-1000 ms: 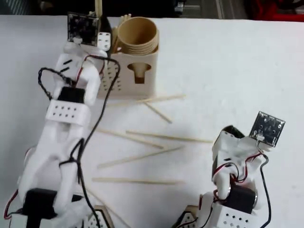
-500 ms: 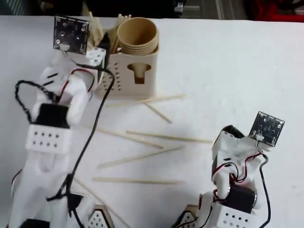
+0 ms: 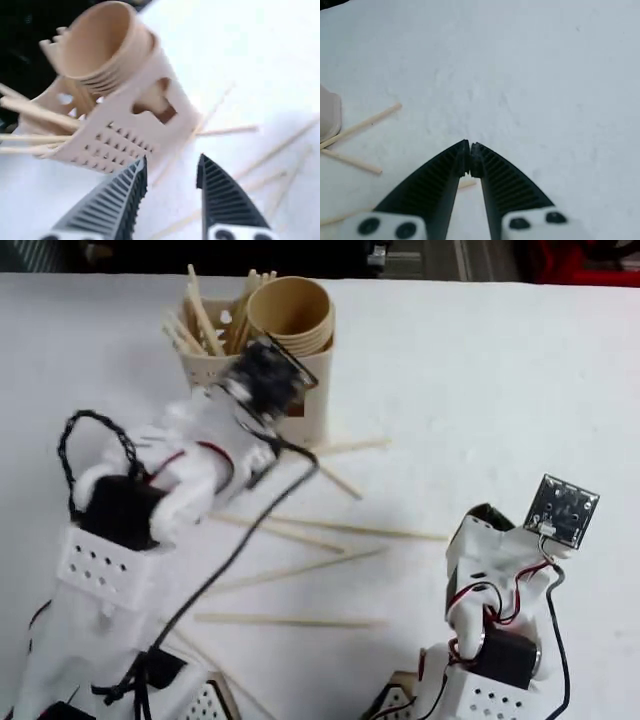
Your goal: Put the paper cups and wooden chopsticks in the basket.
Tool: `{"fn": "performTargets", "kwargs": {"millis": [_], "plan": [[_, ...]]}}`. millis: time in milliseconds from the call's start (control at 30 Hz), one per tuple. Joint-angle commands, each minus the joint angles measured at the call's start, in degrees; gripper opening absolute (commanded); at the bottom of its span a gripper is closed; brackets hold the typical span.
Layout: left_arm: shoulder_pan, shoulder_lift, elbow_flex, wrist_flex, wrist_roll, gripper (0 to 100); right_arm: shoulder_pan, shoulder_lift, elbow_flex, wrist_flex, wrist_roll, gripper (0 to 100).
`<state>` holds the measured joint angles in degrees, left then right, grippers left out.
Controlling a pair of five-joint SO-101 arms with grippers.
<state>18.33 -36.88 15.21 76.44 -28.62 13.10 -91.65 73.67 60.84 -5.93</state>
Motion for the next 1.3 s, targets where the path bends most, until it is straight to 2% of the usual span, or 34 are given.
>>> {"fn": "performTargets", "kwargs": {"millis": [0,167,300,433,733,967,1267], "plan": [[2.6,-2.1,2.8,0.6,-3.0,25,0.5,-0.2,-0.2,0.6,0.1,1.9],[6.0,-2.0,11.6,-0.4,-9.8,25,0.5,-0.2,-0.2,0.6,0.1,2.0],[6.5,-1.3,17.1,-4.8,-10.5,26,0.5,-0.2,-0.2,0.6,0.1,2.0],[6.6,6.4,17.3,-5.5,-10.5,29,0.5,-0.2,-0.2,0.6,0.1,2.0],[9.1,30.6,5.2,-5.5,-10.9,30,0.5,-0.2,-0.2,0.6,0.2,2.0],[9.9,51.0,-9.1,-5.2,-10.7,30,0.5,-0.2,-0.2,0.6,0.2,2.1],[10.2,71.9,-29.8,4.7,-10.8,29,0.5,-0.2,-0.2,0.6,0.2,2.1]]}}
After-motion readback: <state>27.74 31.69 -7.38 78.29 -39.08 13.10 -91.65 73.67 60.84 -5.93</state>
